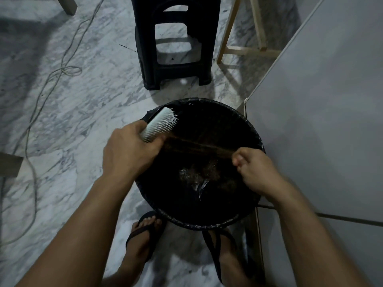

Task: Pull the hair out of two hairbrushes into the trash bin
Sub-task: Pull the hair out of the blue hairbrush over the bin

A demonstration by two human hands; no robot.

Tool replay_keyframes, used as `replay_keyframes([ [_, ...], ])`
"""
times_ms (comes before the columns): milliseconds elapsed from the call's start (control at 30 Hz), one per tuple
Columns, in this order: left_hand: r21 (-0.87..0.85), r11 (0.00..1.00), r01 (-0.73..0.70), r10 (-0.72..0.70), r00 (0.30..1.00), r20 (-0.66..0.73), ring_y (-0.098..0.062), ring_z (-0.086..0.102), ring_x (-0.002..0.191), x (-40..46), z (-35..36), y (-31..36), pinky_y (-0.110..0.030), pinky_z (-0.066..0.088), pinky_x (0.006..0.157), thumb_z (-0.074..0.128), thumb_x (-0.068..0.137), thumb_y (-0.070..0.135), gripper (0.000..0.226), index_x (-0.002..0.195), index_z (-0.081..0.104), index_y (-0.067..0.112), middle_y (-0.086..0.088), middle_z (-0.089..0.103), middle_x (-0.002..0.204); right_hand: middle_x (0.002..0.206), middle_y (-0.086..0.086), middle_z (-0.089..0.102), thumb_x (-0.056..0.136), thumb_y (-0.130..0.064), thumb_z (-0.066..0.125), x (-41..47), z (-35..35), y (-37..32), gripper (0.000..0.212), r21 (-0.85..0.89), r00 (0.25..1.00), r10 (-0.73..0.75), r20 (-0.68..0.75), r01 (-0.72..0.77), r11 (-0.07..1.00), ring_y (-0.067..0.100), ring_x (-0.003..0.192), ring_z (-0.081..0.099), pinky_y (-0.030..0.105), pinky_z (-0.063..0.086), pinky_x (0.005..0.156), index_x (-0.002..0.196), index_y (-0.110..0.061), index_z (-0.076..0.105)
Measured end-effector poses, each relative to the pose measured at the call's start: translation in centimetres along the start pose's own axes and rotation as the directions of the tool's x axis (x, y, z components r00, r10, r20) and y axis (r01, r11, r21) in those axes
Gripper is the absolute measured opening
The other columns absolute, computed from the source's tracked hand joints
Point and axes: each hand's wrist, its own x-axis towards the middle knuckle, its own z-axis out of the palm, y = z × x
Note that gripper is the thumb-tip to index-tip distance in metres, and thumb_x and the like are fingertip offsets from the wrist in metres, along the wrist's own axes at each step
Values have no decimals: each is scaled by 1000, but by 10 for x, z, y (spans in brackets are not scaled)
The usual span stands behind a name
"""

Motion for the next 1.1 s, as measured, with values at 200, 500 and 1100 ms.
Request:
replay_keyframes([
  [200, -64, 998, 25, -18, 995, 100, -27, 61, 66, -4, 7, 4, -35, 46, 55, 70, 77, 50, 29, 78, 65, 22, -4, 62, 66, 87, 4, 58, 93, -7, 39, 2, -3, -7, 26, 38, 940, 147, -307, -142, 989, 19, 72, 49, 28, 32, 62, 78, -23, 53],
  [500, -168, 981, -93, 127, 970, 205, -14, 60, 63, -12, 18, 24, -37, 45, 56, 72, 75, 52, 31, 77, 66, 21, 0, 64, 66, 161, -7, 18, 69, -16, 64, -13, 25, -41, 112, 406, 980, -151, 127, 87, 910, -2, 133, 43, 33, 50, 99, 154, -29, -8],
  [1100, -121, 985, 121, -109, 989, 104, -24, 63, 72, -6, 15, 16, -34, 48, 58, 70, 77, 51, 33, 87, 71, 20, -2, 65, 73, 75, 6, 52, 77, 4, 38, -10, 7, -27, 22, -97, 978, -33, -205, 13, 995, 26, 67, 47, 32, 33, 56, 79, -14, 50],
])
